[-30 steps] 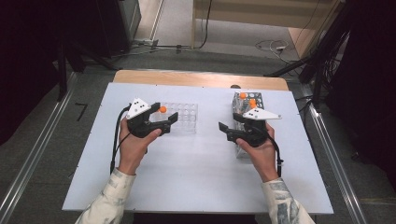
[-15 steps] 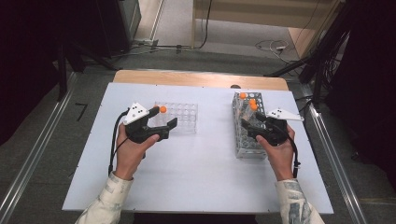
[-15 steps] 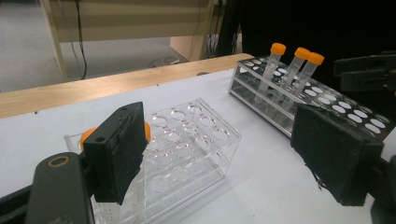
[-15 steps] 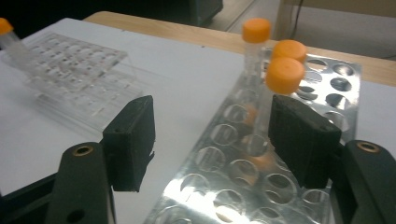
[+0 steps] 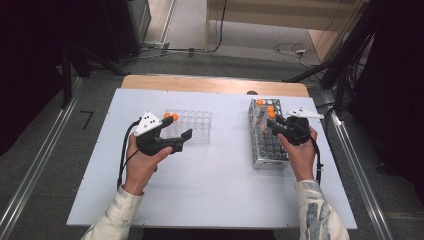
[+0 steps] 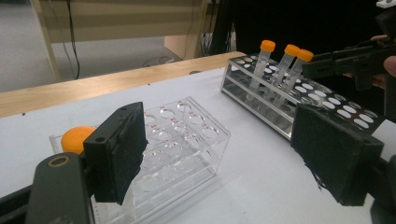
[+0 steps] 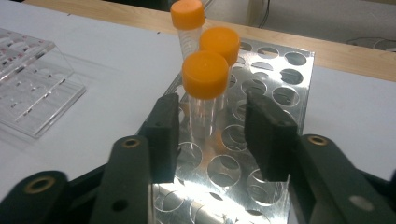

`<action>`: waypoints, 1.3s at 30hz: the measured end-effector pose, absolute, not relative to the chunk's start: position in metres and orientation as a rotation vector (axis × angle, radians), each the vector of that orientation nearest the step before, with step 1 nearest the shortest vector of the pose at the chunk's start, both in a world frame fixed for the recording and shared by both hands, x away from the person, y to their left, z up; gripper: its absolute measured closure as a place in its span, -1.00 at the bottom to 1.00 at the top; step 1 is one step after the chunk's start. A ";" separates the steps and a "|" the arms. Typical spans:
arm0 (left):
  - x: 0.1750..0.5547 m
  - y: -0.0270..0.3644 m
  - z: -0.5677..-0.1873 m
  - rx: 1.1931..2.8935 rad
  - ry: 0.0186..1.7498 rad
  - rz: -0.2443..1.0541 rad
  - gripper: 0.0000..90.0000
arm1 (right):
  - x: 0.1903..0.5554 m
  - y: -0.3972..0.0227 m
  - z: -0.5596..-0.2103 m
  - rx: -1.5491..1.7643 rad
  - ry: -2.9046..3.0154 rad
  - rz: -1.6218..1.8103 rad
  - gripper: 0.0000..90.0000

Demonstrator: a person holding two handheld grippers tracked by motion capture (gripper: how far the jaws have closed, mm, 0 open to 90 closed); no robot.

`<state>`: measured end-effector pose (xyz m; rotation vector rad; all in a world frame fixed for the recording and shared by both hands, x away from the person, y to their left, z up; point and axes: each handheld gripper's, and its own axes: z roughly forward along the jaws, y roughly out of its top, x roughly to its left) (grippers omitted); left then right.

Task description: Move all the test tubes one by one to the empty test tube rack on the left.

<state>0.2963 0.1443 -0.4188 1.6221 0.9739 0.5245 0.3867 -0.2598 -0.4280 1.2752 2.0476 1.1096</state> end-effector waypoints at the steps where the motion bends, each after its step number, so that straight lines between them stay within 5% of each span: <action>1: 0.296 0.144 -0.419 1.622 0.974 0.524 -0.57 | 0.388 -0.260 -0.427 1.276 2.054 1.093 0.30; 13: 0.296 0.146 -0.420 1.626 0.978 0.524 -0.57 | 0.402 -0.251 -0.428 1.251 2.157 1.016 0.55; 39: 0.295 0.145 -0.421 1.636 0.979 0.523 -0.57 | 0.391 -0.253 -0.414 1.230 2.075 1.093 0.60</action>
